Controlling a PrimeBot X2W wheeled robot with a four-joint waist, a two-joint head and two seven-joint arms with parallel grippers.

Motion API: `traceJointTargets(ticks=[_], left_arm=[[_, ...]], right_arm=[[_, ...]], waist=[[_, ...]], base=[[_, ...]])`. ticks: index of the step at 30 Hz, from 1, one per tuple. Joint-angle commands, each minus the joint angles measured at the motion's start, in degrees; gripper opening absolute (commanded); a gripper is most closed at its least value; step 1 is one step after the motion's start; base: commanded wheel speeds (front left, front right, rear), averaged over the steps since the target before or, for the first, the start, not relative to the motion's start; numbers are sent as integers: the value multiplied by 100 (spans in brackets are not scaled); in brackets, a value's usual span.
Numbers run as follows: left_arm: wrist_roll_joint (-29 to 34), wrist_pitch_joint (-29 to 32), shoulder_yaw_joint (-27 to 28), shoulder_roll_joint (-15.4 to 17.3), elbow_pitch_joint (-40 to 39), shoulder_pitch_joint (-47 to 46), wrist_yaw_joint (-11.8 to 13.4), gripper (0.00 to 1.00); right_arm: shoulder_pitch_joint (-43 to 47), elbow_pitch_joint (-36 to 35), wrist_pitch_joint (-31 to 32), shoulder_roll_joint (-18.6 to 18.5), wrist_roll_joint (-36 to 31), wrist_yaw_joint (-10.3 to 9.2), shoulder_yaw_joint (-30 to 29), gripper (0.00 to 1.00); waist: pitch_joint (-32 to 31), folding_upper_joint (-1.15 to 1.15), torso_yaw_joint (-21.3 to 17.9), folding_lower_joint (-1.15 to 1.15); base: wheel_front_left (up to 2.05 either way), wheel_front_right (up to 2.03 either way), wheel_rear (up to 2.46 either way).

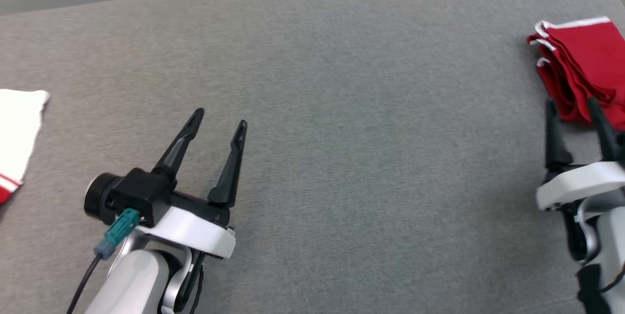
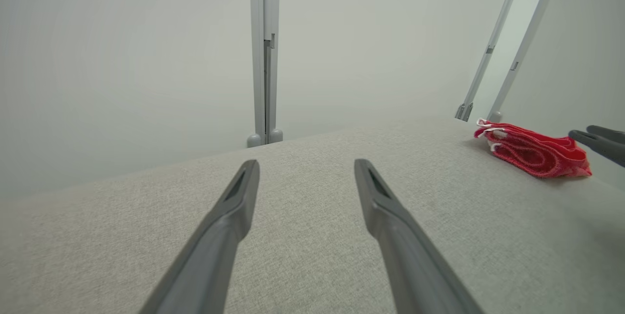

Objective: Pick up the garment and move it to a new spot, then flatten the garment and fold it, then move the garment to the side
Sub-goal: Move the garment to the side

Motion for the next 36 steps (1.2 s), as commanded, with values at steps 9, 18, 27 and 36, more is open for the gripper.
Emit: traceJointTargets(ticks=[9, 18, 27, 36], left_arm=[[-357, -291, 473, -62, 199, 558, 403, 100], [-513, -452, 742, 4, 345, 924, 553, 100], [-572, -448, 715, 100, 502, 1403, 550, 100], [-601, -367, 649, 173, 494, 1630, 560, 100]], right_arm=[[783, -1122, 86, 407, -58, -1, 296, 100], [1537, -2080, 514, 539, -156, -1, 134, 100], [2554, -2967, 932, 686, -108, 0, -38, 100], [3080, -3360, 1168, 743, -95, 0, -18, 100]], waist=[[-548, 0, 877, 0], [-881, 0, 1312, 0], [-1439, 0, 1289, 0], [-1712, 0, 1189, 0]], base=[[0, 0, 0], [0, 0, 0], [0, 0, 0], [0, 0, 0]])
